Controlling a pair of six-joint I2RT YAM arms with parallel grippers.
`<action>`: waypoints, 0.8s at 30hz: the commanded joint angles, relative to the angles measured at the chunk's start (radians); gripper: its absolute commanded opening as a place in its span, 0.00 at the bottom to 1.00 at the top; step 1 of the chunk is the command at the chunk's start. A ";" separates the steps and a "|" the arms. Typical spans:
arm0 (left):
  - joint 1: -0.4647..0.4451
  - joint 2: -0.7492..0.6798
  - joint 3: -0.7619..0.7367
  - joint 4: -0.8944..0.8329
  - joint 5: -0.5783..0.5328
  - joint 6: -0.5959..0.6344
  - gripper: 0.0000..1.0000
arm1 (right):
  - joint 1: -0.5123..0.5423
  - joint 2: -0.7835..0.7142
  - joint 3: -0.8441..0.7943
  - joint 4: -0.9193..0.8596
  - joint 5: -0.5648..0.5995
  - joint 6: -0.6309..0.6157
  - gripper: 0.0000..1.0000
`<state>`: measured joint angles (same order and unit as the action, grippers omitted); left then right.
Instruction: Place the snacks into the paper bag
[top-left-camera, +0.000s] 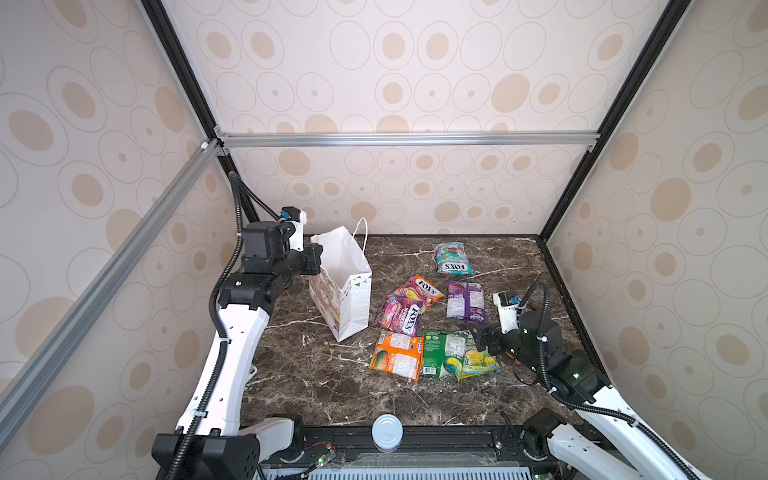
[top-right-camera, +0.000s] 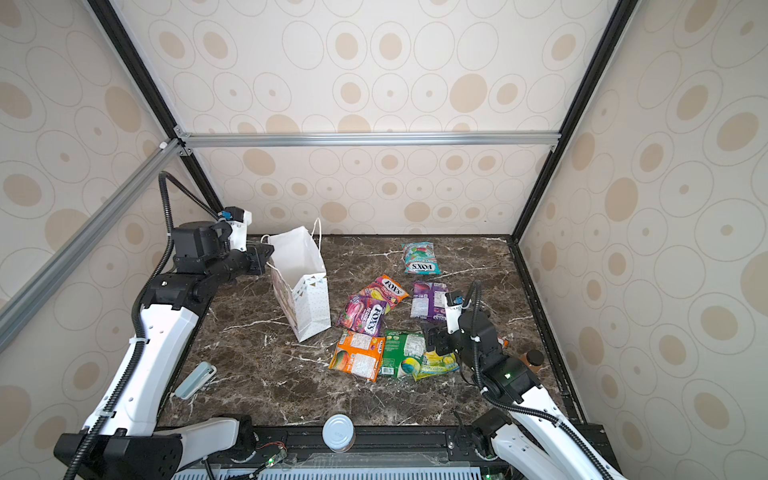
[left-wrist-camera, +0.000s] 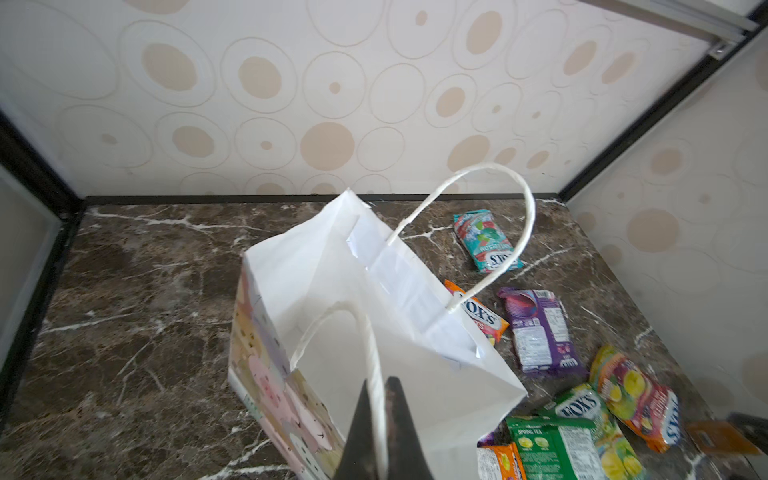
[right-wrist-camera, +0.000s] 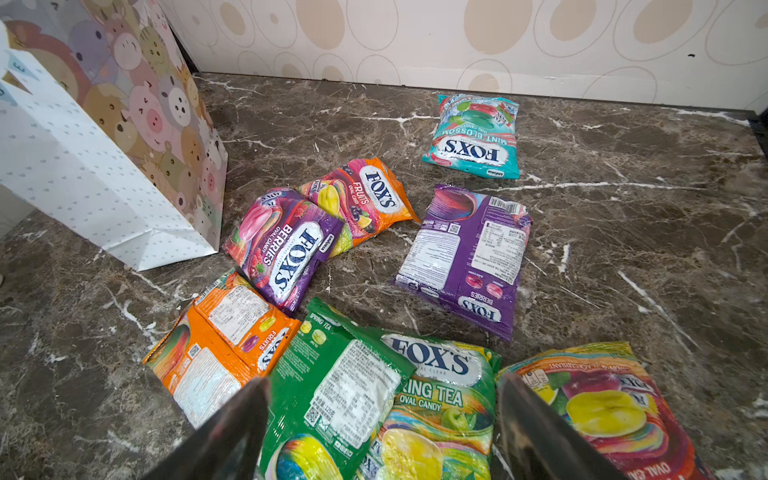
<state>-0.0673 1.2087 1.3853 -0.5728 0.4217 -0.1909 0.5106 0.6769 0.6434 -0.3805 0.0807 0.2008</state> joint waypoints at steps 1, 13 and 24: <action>0.000 -0.030 -0.022 -0.010 0.120 0.067 0.00 | 0.007 0.009 0.040 0.008 -0.020 -0.009 0.88; 0.003 -0.077 -0.058 0.002 0.243 0.149 0.00 | 0.023 0.076 0.127 0.032 -0.098 -0.046 0.86; 0.004 -0.103 -0.064 -0.021 0.198 0.158 0.00 | 0.141 0.426 0.390 0.290 -0.229 0.026 0.86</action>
<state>-0.0666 1.1309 1.3064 -0.5770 0.6224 -0.0677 0.6212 1.0183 0.9672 -0.1997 -0.0929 0.2096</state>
